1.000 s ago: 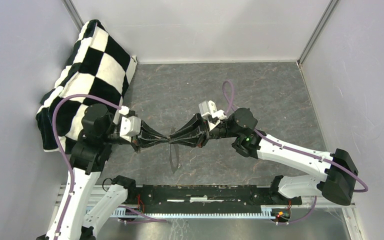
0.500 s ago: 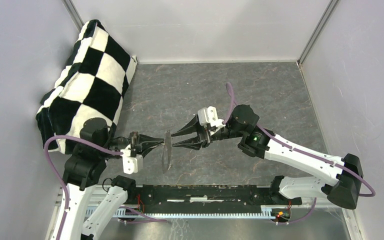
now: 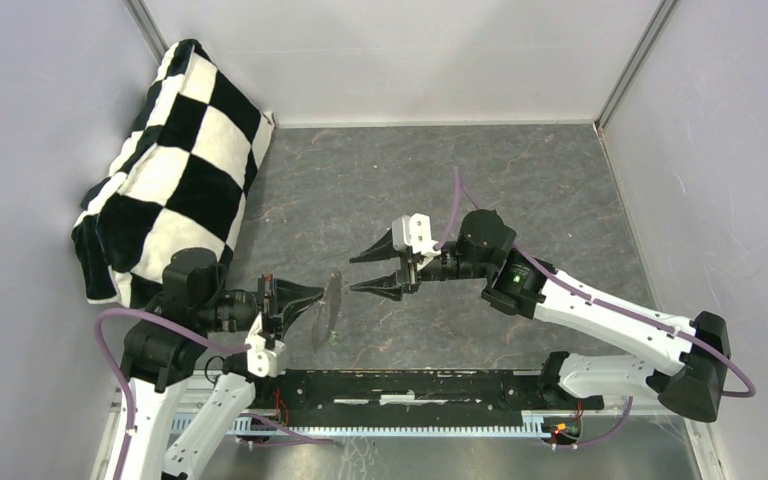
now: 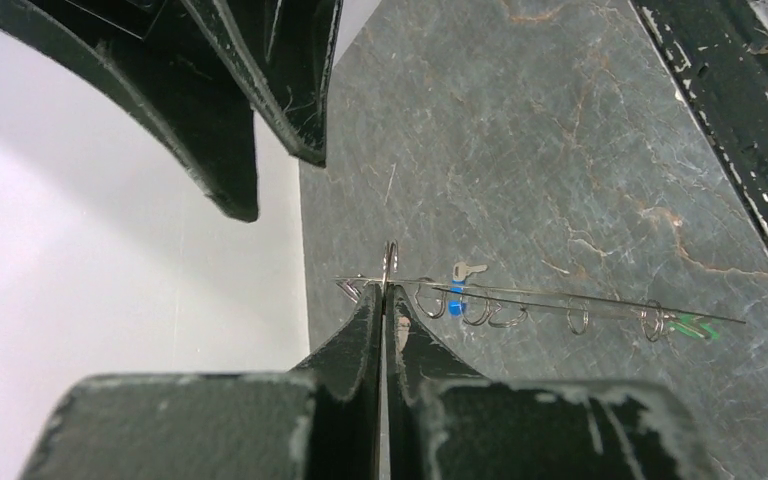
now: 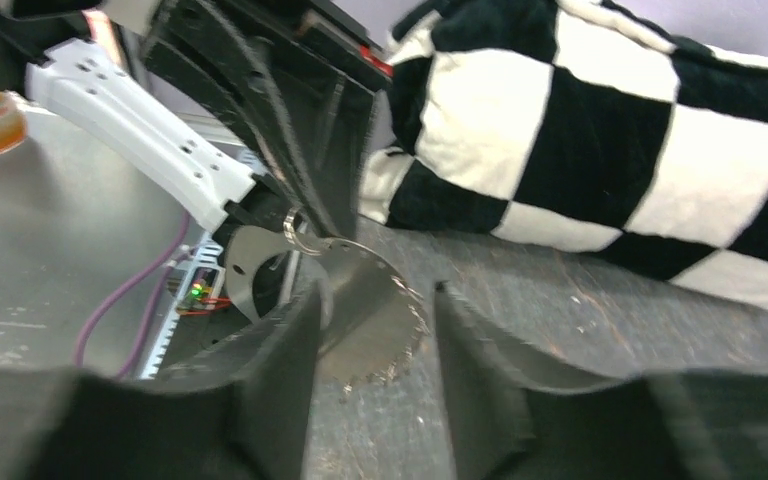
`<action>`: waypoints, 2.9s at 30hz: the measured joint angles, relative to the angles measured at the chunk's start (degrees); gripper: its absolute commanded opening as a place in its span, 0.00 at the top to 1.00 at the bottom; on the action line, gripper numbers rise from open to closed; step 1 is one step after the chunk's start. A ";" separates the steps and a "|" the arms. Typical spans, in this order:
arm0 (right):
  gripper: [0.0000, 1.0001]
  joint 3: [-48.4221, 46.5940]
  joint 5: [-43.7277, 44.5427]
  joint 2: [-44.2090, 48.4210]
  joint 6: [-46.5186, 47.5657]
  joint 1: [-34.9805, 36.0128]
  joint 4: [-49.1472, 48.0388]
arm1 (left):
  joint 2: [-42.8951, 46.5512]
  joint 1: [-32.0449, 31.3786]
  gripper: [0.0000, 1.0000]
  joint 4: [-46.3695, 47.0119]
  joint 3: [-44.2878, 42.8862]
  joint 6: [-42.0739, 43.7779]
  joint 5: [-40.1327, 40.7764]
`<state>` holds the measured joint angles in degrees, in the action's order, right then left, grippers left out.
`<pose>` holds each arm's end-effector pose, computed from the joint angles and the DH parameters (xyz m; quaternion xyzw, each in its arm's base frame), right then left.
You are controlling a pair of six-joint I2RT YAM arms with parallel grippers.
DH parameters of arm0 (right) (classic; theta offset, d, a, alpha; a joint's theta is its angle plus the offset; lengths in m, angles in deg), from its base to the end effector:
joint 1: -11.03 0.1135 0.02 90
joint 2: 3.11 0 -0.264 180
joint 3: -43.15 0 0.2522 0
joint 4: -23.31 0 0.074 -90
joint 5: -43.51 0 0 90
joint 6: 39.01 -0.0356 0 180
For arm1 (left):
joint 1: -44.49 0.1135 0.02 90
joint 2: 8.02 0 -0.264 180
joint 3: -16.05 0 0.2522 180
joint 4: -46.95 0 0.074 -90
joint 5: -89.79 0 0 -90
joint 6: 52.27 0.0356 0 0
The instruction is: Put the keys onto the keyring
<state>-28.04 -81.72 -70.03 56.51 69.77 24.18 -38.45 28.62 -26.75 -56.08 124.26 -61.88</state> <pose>0.1230 0.2422 0.3813 -0.5342 0.4364 0.4963 0.5272 0.0470 -0.0459 0.3668 0.7410 0.2769 -0.1250 0.5989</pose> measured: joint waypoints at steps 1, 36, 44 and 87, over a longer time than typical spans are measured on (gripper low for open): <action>0.39 0.00 1.33 0.20 0.07 -0.13 0.61 | -0.04 0.00 0.98 -0.26 0.00 -0.13 0.04; 0.51 11.96 27.69 -35.91 -18.36 -20.63 -16.87 | -11.21 0.00 0.98 14.32 4.85 -48.17 6.73; 0.52 9.03 28.76 -38.91 -21.38 -20.63 -15.85 | -9.79 0.00 0.98 14.45 5.20 -48.33 7.58; 1.00 9.05 24.72 -39.28 -24.76 -21.16 -17.35 | -6.12 0.00 0.98 16.81 6.69 -49.51 7.54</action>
<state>-18.99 -57.00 -109.31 31.75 48.61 6.83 -44.57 28.62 -9.94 -49.39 74.75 -54.34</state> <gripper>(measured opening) 0.007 0.040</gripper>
